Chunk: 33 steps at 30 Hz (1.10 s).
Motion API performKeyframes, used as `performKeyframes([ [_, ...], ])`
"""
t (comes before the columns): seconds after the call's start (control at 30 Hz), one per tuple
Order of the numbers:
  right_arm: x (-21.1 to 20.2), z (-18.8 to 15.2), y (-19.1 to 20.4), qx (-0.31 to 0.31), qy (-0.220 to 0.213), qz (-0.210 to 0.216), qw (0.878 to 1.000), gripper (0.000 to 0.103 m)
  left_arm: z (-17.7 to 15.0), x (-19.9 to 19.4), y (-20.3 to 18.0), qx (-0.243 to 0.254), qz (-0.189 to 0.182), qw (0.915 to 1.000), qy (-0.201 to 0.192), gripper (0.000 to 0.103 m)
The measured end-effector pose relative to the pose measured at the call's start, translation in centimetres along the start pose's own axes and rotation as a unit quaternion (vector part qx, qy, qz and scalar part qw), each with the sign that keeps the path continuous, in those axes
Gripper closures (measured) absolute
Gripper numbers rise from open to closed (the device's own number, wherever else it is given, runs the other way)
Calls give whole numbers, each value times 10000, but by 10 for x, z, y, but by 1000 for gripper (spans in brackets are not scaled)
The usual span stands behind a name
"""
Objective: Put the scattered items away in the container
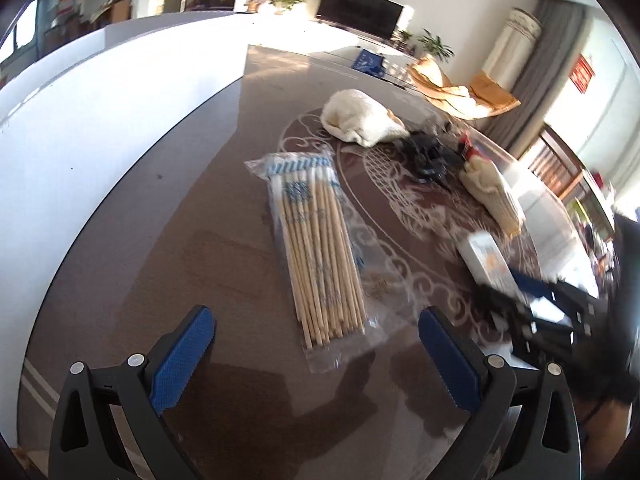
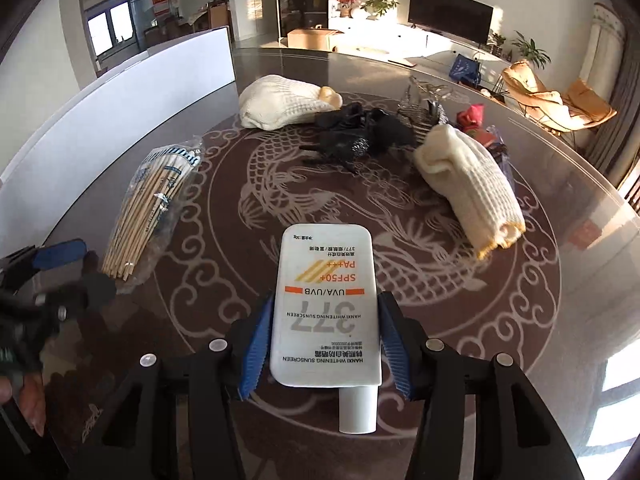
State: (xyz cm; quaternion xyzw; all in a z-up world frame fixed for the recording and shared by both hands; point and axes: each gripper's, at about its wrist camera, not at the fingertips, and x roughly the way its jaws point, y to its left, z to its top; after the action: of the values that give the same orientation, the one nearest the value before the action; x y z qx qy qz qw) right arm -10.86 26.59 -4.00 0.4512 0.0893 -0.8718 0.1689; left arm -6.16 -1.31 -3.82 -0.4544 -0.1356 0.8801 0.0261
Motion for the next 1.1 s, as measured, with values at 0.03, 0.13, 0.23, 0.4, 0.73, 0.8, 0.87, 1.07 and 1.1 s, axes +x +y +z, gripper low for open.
performKeyframes([
  [0.03, -3, -5, -3, 38, -17, -48, 10000, 51, 8, 6, -1, -146, 112, 9998, -12, 0],
  [0.13, -11, -14, -12, 191, -83, -131, 9997, 51, 30, 32, -15, 20, 899, 9960, -3, 0],
  [0.23, -18, -23, -16, 276, -230, -178, 9992, 51, 43, 54, -32, 451, 1349, 9898, 13, 0],
  [0.4, -19, -24, -12, 382, -284, -297, 9984, 51, 47, 52, -45, 974, 993, 9902, -96, 30],
  [0.73, -42, -60, 15, 290, -287, -258, 9988, 51, -25, -14, -35, 2529, -608, 9655, 120, 64],
  [0.8, -42, -60, 19, 305, -292, -353, 9985, 50, -36, -15, -47, 2775, -405, 9599, 32, 46],
  [0.87, -39, -56, 16, 425, -265, -335, 9982, 43, -38, -10, -62, 2912, -3, 9567, -35, 15],
  [1.07, -31, -49, 11, 469, -208, -337, 9981, 28, -26, 3, -46, 2408, -86, 9700, 320, 0],
  [1.1, -31, -49, 11, 460, -201, -314, 9982, 26, -27, 4, -46, 2403, -61, 9702, 314, 0],
])
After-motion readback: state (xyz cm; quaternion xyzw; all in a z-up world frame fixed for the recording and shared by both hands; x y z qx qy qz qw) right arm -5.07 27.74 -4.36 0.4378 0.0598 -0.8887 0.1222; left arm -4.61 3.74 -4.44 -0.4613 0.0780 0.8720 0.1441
